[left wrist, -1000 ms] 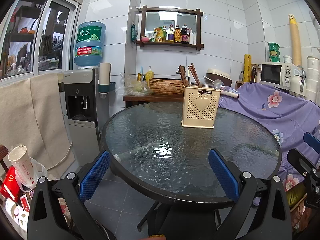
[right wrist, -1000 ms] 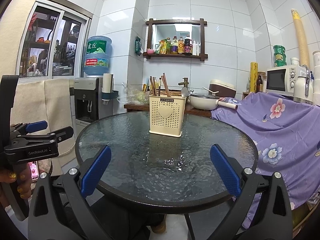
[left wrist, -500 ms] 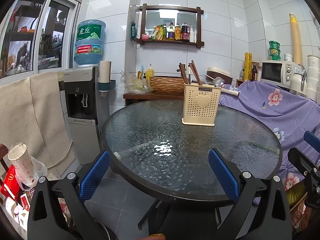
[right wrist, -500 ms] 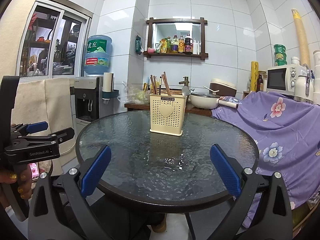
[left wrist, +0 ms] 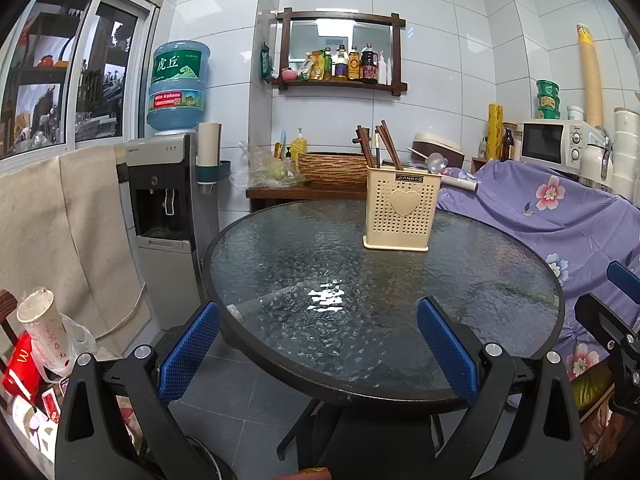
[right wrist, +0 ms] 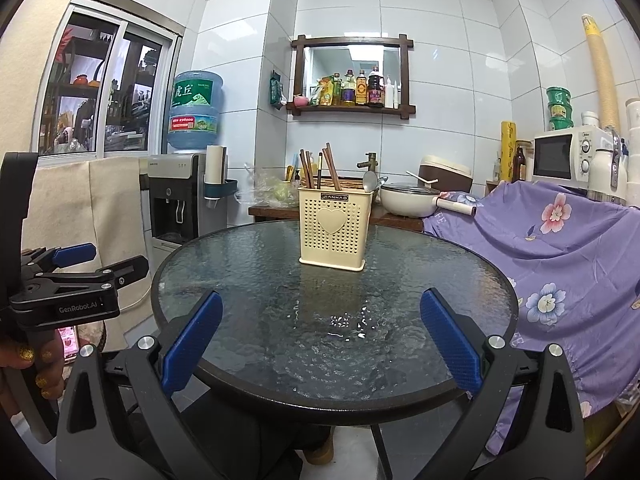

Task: Organize utensils

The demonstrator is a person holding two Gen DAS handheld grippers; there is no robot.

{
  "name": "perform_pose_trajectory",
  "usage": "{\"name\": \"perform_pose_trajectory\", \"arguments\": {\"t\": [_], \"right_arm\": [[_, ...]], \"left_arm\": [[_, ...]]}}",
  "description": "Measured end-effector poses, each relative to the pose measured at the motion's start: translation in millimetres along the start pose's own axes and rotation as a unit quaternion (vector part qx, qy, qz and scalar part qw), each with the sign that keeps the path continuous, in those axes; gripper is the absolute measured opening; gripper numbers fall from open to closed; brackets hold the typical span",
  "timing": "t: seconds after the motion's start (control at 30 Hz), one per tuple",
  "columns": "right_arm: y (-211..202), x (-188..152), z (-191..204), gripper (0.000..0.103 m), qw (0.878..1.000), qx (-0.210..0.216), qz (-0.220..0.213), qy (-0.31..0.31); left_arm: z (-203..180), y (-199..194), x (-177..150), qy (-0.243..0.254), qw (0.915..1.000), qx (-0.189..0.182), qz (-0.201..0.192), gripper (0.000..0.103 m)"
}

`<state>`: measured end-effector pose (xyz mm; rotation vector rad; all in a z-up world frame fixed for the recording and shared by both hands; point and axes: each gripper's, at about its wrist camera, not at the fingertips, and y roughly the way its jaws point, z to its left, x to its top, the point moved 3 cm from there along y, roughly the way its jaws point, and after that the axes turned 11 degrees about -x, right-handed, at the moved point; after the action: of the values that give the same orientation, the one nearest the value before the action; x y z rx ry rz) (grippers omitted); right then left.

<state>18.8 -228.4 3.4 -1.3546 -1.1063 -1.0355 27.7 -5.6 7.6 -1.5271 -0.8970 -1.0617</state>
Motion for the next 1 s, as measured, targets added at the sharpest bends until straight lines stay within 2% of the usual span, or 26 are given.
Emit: {"name": "perform_pose_trajectory", "arguments": {"t": [1.0], "right_arm": [[0.7,1.4,0.0,0.097,1.000,0.003,0.002,-0.001]], "left_arm": [[-1.0,-0.7,1.1,0.000,1.0000,-0.002,-0.001,0.097]]}}
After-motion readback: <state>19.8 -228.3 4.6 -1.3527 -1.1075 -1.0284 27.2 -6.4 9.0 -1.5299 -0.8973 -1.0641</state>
